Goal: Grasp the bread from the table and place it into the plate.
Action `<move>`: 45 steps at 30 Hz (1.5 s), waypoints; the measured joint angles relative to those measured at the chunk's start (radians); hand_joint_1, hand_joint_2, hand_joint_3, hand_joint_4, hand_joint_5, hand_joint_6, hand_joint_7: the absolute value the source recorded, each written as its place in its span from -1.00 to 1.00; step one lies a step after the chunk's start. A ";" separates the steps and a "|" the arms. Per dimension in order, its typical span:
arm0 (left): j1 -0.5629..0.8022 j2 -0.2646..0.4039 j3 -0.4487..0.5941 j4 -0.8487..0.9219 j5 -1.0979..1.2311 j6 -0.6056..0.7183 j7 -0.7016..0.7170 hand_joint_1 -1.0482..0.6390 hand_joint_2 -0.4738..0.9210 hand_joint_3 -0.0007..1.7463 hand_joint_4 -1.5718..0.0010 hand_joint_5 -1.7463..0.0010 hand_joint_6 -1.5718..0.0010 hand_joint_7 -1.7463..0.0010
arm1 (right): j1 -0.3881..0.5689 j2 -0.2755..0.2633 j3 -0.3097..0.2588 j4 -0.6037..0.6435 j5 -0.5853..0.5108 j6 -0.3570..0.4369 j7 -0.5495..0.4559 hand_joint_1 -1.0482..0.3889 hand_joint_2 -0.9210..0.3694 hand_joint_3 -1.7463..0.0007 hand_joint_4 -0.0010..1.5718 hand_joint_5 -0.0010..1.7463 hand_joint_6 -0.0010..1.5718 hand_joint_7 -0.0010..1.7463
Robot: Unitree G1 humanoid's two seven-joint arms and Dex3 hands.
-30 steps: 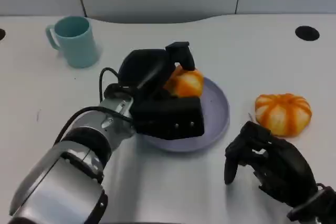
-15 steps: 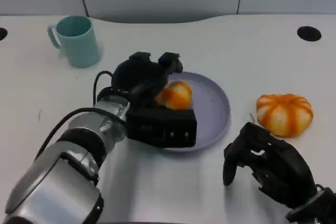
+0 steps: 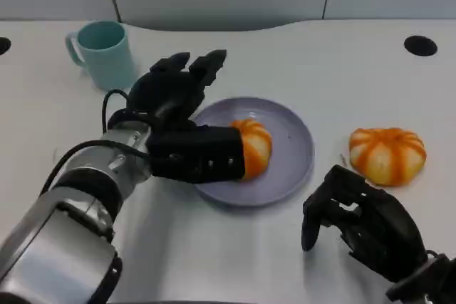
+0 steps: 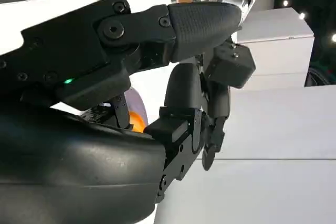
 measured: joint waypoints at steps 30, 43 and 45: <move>0.473 0.030 1.005 -0.197 -1.281 0.468 -1.311 -1.00 0.84 -0.97 -0.65 0.79 -0.31 0.67 | -0.004 0.028 -0.001 0.011 -0.015 0.064 -0.062 -0.53 -1.00 0.63 -0.19 1.00 -0.39 0.62; 0.540 0.002 1.000 -0.211 -1.266 0.447 -1.290 -1.00 0.83 -0.99 -0.65 0.77 -0.35 0.62 | -0.031 -0.035 -0.026 0.121 -0.046 0.031 -0.067 -0.53 -1.00 0.65 -0.16 1.00 -0.41 0.63; 0.540 0.000 0.998 -0.207 -1.264 0.433 -1.290 -1.00 0.83 -0.99 -0.65 0.77 -0.35 0.62 | -0.041 -0.036 -0.030 0.134 -0.047 0.031 -0.062 -0.53 -1.00 0.65 -0.16 1.00 -0.41 0.63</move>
